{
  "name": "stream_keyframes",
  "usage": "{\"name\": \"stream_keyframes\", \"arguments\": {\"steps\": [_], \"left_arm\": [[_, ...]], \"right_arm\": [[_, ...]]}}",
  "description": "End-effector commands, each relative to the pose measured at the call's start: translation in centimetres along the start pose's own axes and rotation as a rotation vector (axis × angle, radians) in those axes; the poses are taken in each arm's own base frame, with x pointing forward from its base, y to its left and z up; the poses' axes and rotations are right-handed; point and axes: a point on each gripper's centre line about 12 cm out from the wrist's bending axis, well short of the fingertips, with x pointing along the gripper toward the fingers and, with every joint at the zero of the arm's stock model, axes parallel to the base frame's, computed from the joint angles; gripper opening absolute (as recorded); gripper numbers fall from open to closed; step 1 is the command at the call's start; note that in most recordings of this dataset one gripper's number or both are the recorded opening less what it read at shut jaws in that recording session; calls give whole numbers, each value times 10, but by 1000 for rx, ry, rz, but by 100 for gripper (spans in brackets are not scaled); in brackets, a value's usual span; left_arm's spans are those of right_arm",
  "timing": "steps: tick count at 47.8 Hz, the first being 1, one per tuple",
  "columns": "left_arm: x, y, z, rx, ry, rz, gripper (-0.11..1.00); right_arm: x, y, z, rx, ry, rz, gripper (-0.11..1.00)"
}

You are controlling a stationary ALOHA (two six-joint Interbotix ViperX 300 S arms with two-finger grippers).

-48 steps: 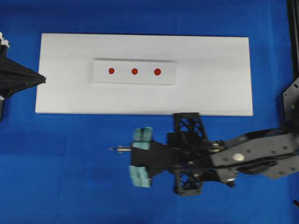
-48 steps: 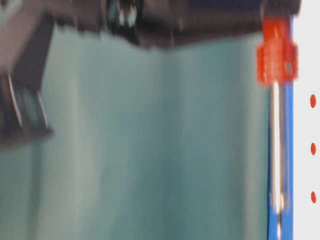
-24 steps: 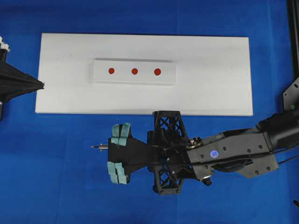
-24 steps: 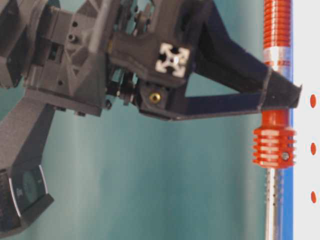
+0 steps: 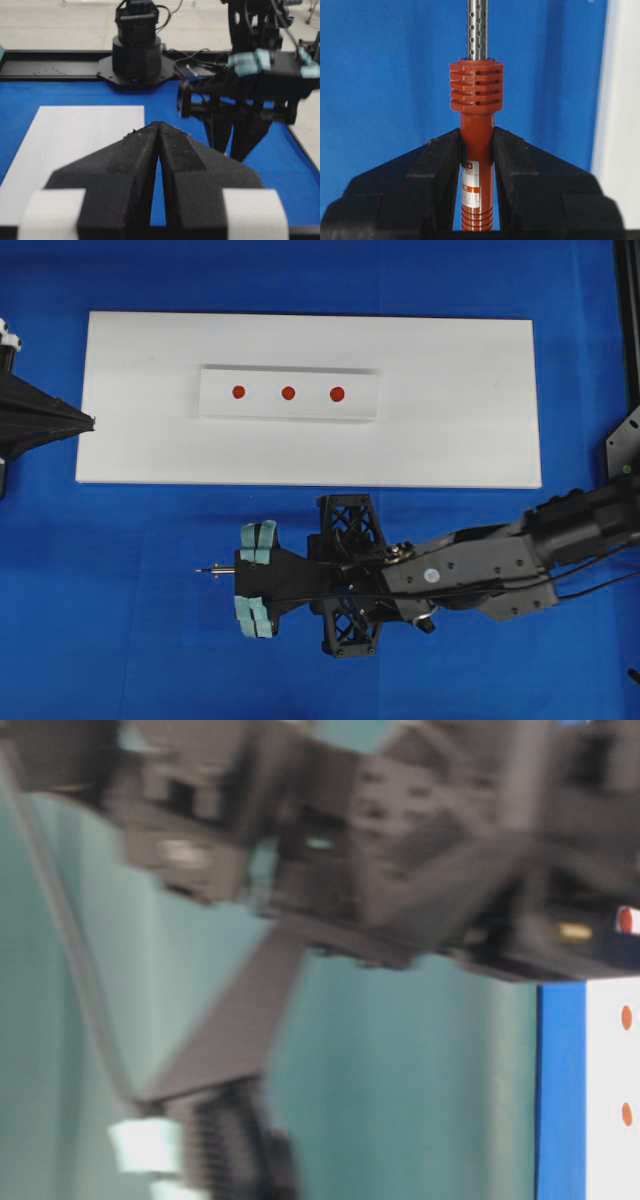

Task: Touch the tip of the soldering iron to the mark.
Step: 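Lower the iron onto the table and open the right gripper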

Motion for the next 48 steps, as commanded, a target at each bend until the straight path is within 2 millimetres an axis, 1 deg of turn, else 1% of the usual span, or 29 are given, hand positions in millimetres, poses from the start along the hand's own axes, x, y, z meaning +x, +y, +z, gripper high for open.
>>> {"name": "stream_keyframes", "arguments": {"steps": [1,9,17,37,48], "left_arm": [[2,-1,7,0,-21,-3,0],[2,-1,7,0,-21,-3,0],[2,-1,6,0,-20,-3,0],[2,-1,6,0,-20,-3,0],[2,-1,7,0,-23,-3,0]], "right_arm": [[4,3,5,7,-51,41,6],[33,10,-1,8,-65,80,6],[49,13,-4,23,-56,96,6],[58,10,-10,34,-58,106,6],[59,9,-10,35,-58,106,7]]}}
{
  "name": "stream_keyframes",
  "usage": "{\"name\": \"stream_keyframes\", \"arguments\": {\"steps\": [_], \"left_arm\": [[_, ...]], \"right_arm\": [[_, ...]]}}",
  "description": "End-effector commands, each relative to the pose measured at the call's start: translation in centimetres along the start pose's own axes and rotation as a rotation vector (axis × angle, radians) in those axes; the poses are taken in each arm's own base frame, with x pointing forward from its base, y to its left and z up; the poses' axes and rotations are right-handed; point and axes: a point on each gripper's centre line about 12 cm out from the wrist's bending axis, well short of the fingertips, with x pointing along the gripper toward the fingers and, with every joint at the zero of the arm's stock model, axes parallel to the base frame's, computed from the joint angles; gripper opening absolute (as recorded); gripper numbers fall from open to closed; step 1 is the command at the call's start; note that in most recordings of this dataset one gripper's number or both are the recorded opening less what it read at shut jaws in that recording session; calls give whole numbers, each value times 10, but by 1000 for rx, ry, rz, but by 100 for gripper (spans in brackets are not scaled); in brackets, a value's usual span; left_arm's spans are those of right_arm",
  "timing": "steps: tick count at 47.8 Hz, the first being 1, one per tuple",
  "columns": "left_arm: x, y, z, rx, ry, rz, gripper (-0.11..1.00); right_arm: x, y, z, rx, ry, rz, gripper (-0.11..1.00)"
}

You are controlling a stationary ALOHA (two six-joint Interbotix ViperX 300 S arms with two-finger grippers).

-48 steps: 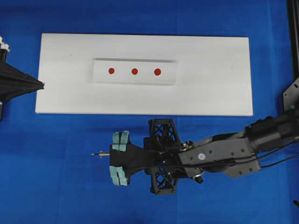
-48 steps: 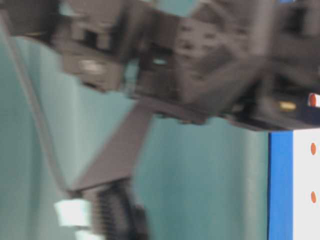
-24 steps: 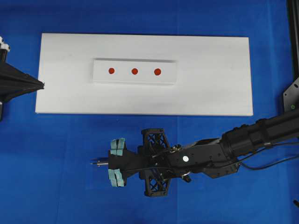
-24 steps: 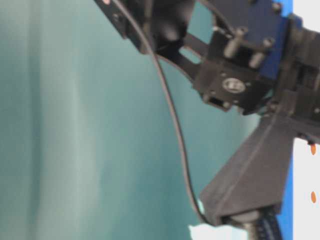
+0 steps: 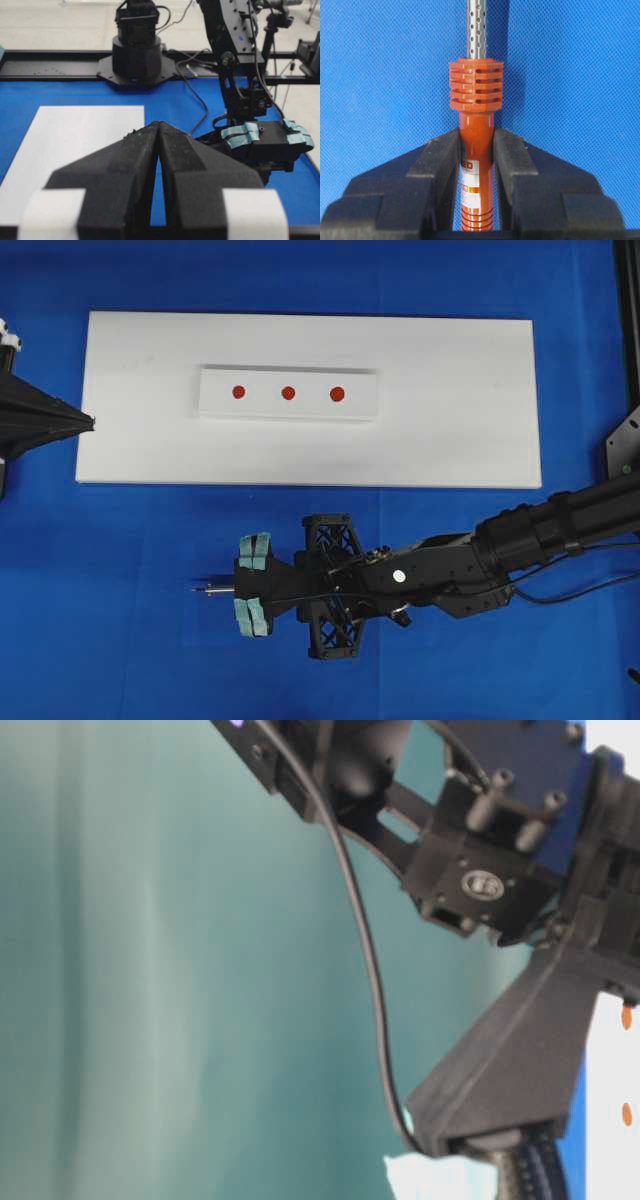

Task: Touch the tip of the soldering iron to the mark.
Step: 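Lower the iron onto the table and open the right gripper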

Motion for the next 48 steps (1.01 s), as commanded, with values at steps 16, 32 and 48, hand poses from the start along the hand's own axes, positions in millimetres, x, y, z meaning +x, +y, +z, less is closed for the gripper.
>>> {"name": "stream_keyframes", "arguments": {"steps": [16,32,48], "left_arm": [[2,-1,7,0,-23,-4,0],[2,-1,7,-17,-20,-4,0],[2,-1,7,-17,-20,-4,0]], "right_arm": [[-10,0,8,7,-28,12,48],[-32,2,16,8,-61,24,85],[-119,-2,25,9,-63,-13,87]]}}
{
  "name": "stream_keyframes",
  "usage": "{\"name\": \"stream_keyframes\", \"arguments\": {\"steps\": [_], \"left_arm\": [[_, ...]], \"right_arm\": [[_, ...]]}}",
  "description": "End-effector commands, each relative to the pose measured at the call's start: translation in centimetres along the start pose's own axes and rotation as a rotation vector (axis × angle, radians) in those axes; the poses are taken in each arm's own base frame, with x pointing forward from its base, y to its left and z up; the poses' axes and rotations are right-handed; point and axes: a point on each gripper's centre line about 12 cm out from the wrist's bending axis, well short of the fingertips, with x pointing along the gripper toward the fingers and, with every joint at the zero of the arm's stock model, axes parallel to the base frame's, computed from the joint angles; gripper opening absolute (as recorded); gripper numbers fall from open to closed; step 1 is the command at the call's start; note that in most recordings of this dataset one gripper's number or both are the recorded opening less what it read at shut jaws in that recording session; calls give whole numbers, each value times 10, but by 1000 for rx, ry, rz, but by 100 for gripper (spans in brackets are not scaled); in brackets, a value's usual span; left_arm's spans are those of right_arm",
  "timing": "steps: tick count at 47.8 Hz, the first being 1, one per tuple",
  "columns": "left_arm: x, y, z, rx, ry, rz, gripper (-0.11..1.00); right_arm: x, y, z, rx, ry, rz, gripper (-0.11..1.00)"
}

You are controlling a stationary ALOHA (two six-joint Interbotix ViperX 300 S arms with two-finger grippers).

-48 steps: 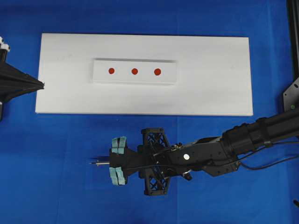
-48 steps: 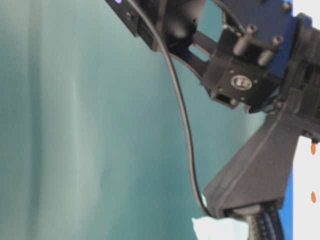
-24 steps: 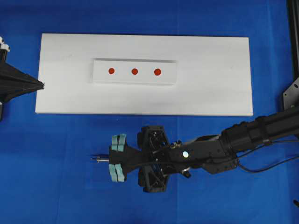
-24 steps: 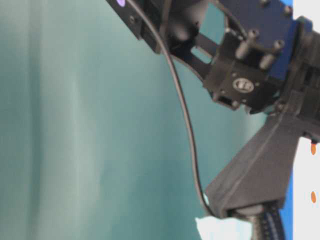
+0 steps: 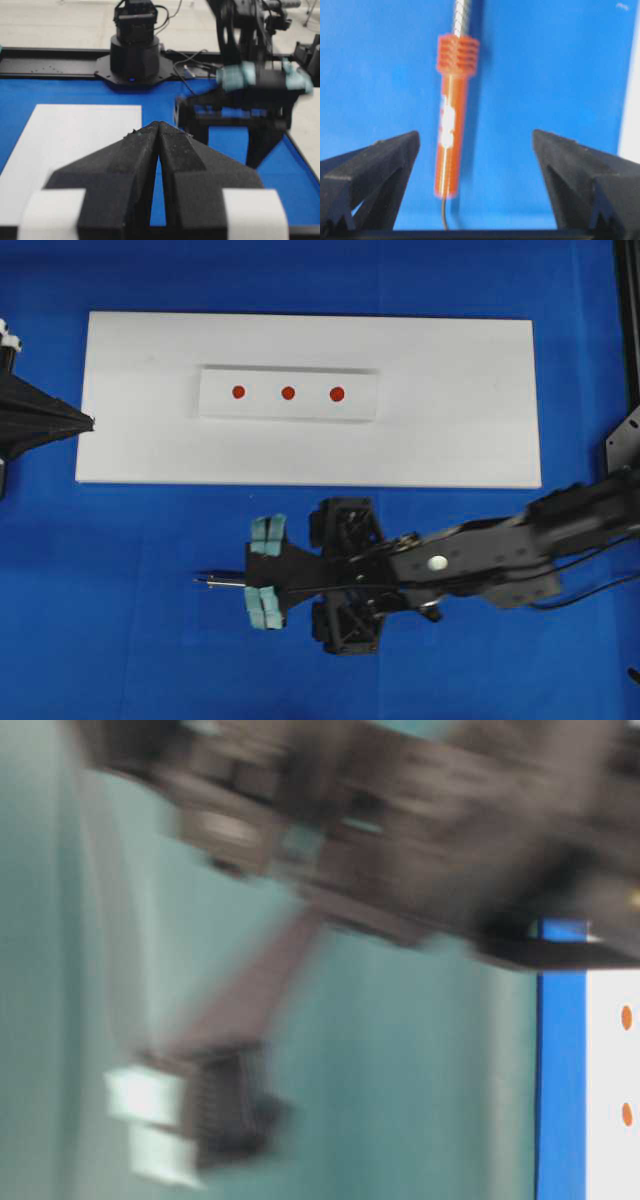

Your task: Touch the tip of the soldering iron to the mark.

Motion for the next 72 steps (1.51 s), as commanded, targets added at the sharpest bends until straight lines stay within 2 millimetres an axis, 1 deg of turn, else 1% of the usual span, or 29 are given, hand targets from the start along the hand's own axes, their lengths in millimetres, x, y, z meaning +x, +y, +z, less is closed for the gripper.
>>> {"name": "stream_keyframes", "arguments": {"steps": [1,5,10,22,27,33,38,43,48,54,60,65,72], "left_arm": [[2,-1,7,3,-20,-4,0],[2,-1,7,3,-20,-4,0],[2,-1,7,3,-20,-4,0],[2,-1,7,3,-20,-4,0],[2,-1,7,3,-20,-4,0],[2,-1,7,4,-20,-4,0],[2,-1,7,4,-20,-4,0],[2,-1,7,4,-18,-4,0],[2,-1,7,4,-18,-4,0],[2,-1,7,3,-17,-4,0],[2,-1,7,3,-18,-4,0],[2,-1,7,3,-18,-4,0],[2,-1,7,3,-17,-4,0]], "right_arm": [[-47,0,12,4,-60,16,87],[-68,-2,14,7,-76,16,87],[-83,-5,15,8,-93,17,87],[-84,-12,18,5,-105,-2,87],[-83,-21,22,18,-105,-17,87],[-82,-44,28,42,-106,-55,87],[-81,-70,35,42,-106,-90,87],[-81,-102,44,42,-111,-126,87],[-82,-126,49,50,-110,-152,87],[-83,-145,52,65,-115,-166,87],[-85,-146,51,61,-117,-165,87],[-92,-145,49,62,-123,-164,87],[-122,-144,42,58,-179,-152,86]]}}
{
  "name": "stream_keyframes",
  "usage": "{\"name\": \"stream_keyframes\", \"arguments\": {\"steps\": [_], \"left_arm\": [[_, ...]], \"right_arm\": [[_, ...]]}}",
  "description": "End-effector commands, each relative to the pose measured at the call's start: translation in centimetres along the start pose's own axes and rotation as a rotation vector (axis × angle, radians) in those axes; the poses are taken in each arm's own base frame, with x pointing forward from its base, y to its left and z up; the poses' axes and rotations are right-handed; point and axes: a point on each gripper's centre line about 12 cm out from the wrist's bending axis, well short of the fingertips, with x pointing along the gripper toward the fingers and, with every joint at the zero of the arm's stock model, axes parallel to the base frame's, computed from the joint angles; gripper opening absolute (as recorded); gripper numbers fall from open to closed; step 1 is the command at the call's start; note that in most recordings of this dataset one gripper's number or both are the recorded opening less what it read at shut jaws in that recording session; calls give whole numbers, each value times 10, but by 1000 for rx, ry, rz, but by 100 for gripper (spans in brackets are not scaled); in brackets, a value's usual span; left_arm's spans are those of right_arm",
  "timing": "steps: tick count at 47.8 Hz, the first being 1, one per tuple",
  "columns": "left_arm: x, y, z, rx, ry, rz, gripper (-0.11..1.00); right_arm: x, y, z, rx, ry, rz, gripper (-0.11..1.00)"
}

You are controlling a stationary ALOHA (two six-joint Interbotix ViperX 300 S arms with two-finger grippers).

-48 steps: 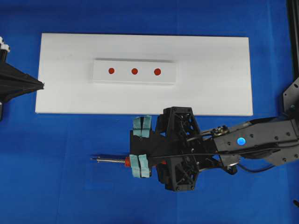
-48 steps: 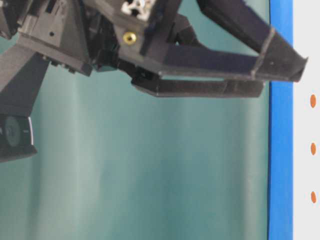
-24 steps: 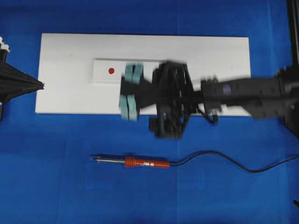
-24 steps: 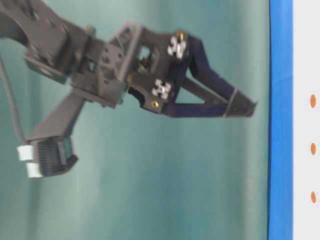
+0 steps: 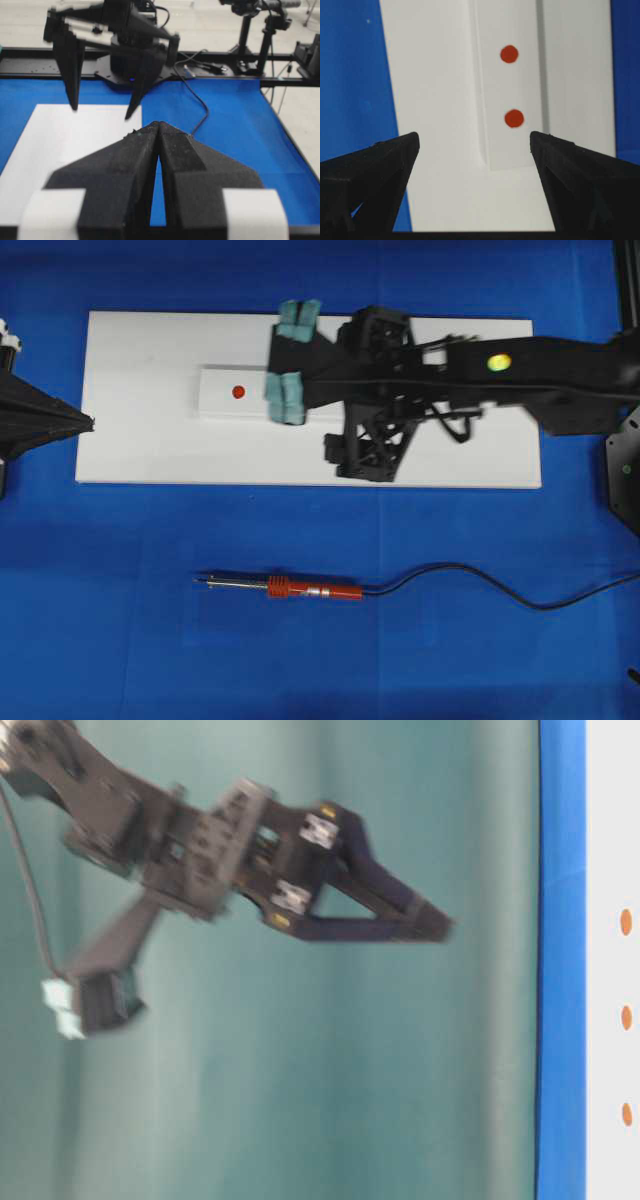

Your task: Touch the tip of the soldering iron to the mark.

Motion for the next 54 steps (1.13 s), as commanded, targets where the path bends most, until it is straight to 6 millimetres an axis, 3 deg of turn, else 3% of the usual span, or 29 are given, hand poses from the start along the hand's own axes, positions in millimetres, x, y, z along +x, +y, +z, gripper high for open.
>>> {"name": "stream_keyframes", "arguments": {"steps": [1,13,31,41,54], "left_arm": [[2,-1,7,1,-18,-4,0],[2,-1,6,0,-15,-4,0],[2,-1,6,0,-15,-4,0],[2,-1,6,0,-15,-4,0],[2,-1,5,0,-12,-4,0]], "right_arm": [[-36,-4,4,8,-82,17,86],[-96,-21,-27,20,-193,36,86],[-173,-48,-105,48,-458,99,85],[-188,-60,-150,55,-547,111,85],[-176,-66,-196,54,-603,124,85]]}}
